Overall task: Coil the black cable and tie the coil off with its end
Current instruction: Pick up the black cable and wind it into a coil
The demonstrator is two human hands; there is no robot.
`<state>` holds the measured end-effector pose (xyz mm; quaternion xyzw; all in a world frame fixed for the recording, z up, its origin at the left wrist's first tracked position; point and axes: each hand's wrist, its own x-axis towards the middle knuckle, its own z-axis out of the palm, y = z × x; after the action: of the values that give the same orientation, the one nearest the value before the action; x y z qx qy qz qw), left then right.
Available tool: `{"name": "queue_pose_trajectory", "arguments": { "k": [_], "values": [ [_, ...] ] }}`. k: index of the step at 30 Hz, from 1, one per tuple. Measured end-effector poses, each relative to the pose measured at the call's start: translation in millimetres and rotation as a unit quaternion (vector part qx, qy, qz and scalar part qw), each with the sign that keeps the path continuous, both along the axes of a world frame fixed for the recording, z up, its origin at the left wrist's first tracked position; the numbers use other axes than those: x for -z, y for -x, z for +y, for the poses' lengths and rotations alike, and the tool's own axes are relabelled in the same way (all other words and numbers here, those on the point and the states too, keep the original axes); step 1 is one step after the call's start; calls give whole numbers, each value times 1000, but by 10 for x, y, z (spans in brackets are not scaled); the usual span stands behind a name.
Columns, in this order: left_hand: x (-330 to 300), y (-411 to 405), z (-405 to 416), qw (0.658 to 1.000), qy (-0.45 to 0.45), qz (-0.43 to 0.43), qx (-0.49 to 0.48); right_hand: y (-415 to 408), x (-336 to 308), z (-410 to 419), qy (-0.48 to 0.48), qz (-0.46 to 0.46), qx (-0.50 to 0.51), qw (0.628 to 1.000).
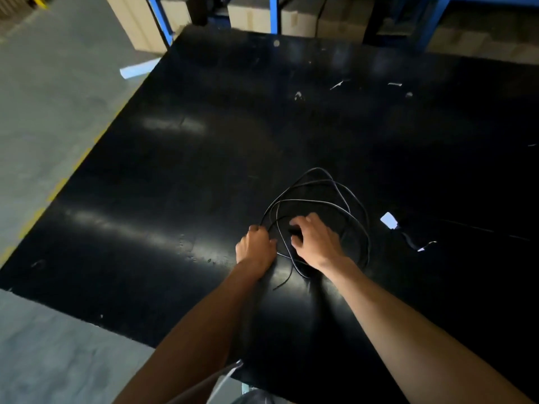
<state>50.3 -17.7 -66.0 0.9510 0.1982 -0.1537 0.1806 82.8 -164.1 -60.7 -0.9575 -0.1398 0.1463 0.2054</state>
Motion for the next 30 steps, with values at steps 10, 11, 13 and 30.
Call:
{"name": "queue_pose_trajectory", "arguments": {
  "k": [10,11,13,30],
  "values": [
    [-28,-73,156,968,183,-58,-164,-451,35,106,-5,-20,-8,1000],
    [-58,-96,232,960,230,-49,-152,-454,-59,84,-26,-28,-14,999],
    [-183,-158,373,923,370,17,-107,-451,-274,32,-102,-51,-28,993],
    [-1346,-433,221,661,608,368,242,-482,-1402,-165,-223,-140,-98,960]
  ]
}}
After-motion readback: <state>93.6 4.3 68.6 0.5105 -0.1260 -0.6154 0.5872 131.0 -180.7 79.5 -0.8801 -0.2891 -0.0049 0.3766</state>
